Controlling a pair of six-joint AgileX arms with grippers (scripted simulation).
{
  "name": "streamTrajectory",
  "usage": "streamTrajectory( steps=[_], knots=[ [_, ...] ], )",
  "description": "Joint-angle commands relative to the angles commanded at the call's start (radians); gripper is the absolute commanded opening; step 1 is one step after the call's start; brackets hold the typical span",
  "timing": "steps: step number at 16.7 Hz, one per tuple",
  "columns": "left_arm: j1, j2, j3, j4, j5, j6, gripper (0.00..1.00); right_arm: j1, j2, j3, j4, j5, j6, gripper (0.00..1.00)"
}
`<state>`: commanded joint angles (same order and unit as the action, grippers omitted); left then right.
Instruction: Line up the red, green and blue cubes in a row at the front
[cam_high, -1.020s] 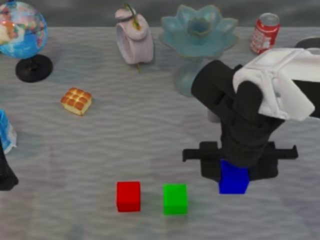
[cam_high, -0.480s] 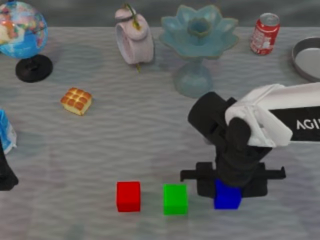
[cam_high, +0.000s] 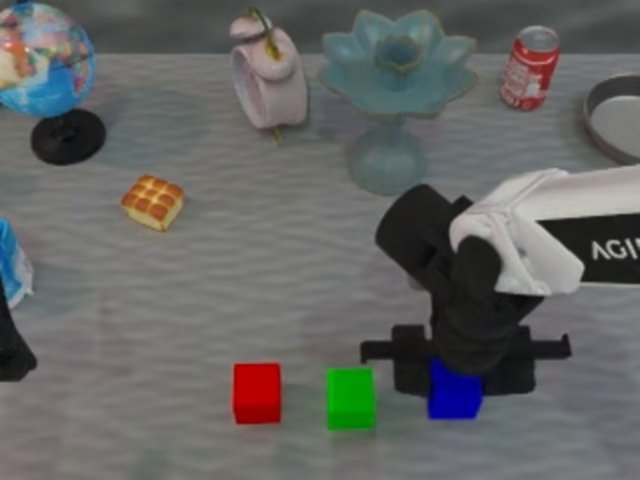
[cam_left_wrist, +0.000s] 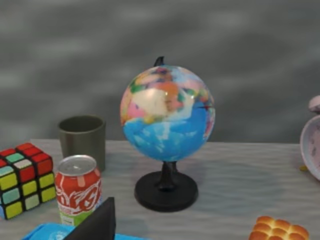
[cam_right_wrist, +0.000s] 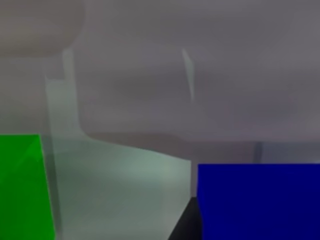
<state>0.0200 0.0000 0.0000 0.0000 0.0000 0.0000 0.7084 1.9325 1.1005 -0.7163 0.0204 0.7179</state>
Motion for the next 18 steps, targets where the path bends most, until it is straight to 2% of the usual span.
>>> streamTrajectory(
  steps=[8, 18],
  knots=[
    [0.000, 0.000, 0.000, 0.000, 0.000, 0.000, 1.00, 0.000, 0.000, 0.000, 0.000, 0.000, 0.000, 0.98],
    [0.000, 0.000, 0.000, 0.000, 0.000, 0.000, 1.00, -0.002, -0.002, 0.003, -0.004, 0.000, 0.001, 1.00]
  ],
)
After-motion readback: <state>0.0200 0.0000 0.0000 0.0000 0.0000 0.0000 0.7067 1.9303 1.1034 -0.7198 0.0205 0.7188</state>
